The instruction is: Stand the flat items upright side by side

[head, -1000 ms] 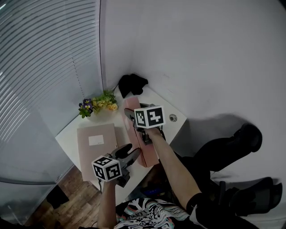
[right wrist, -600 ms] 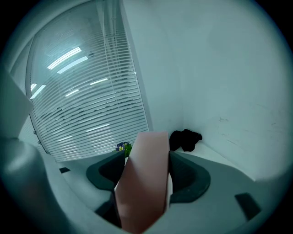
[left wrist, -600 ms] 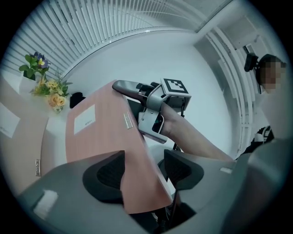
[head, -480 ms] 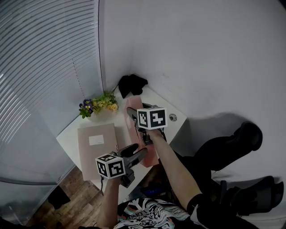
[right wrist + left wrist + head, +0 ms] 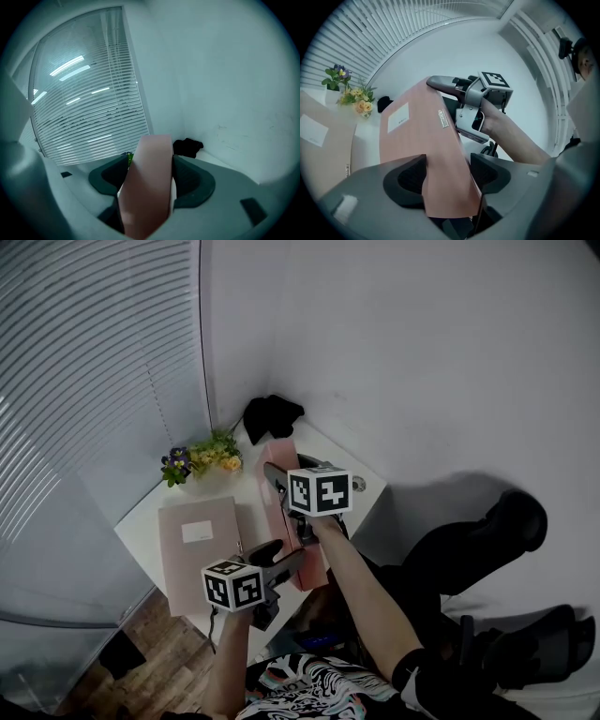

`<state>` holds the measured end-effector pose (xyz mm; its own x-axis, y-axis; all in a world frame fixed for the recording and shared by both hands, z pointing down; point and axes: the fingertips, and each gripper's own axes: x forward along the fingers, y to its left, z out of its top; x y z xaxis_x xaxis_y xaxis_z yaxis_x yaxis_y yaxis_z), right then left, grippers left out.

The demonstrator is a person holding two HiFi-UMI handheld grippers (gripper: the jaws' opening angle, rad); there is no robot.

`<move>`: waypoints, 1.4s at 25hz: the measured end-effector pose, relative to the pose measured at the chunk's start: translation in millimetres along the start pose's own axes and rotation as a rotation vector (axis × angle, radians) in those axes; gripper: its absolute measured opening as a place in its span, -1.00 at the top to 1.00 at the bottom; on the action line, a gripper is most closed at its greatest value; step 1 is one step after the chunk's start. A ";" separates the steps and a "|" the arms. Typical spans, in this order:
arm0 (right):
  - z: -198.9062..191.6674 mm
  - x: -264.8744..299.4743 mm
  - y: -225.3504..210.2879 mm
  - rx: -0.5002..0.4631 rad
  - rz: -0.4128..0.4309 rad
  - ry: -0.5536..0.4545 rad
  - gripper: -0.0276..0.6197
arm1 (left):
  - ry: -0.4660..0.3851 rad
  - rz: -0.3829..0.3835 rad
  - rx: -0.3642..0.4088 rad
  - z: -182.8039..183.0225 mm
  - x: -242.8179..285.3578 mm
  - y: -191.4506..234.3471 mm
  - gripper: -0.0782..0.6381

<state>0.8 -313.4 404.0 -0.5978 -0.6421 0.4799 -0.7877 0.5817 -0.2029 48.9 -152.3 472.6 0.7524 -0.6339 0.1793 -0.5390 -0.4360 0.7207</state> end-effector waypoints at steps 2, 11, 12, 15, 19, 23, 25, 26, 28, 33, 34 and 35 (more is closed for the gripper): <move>2.2 -4.6 1.4 0.005 0.007 -0.015 -0.01 | -0.010 -0.002 -0.018 -1.5 -0.7 0.1 -0.04; 11.6 -26.2 12.6 0.008 0.036 -0.049 0.01 | -0.006 0.028 0.015 -9.4 -1.3 -2.8 -0.05; 11.1 -27.8 13.7 0.004 0.038 -0.047 0.02 | -0.003 0.029 0.017 -10.5 -1.2 -3.2 -0.06; 11.8 -34.2 17.4 -0.011 0.042 -0.051 0.02 | -0.002 0.031 0.020 -13.5 -1.1 -4.5 -0.07; 11.9 -42.5 19.9 -0.024 0.036 -0.057 0.02 | 0.002 0.029 0.017 -17.5 -2.1 -4.6 -0.10; 14.2 -49.2 22.9 -0.037 0.030 -0.069 0.02 | 0.010 0.048 0.035 -19.1 -3.2 -1.7 -0.10; 15.1 -51.6 25.0 -0.047 0.028 -0.076 0.02 | 0.012 0.056 0.037 -19.9 -4.0 1.3 -0.10; 15.1 -52.8 25.9 -0.051 0.028 -0.079 0.02 | 0.014 0.058 0.037 -20.5 -4.2 2.4 -0.10; 15.0 -55.7 27.5 -0.058 0.032 -0.085 0.02 | 0.017 0.059 0.040 -21.8 -3.6 2.4 -0.10; 15.8 -63.9 29.5 -0.066 0.033 -0.102 0.03 | 0.015 0.072 0.045 -24.5 -3.1 4.5 -0.10; 16.2 -65.0 29.8 -0.070 0.033 -0.106 0.03 | 0.014 0.079 0.046 -24.7 -3.2 6.7 -0.10; 16.2 -65.9 30.2 -0.074 0.033 -0.110 0.03 | 0.014 0.086 0.048 -25.2 -3.2 9.0 -0.10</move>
<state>14.0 -261.6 352.4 -0.6389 -0.6705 0.3772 -0.7568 0.6358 -0.1516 51.2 -138.1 495.4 0.7076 -0.6613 0.2489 -0.6191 -0.4104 0.6696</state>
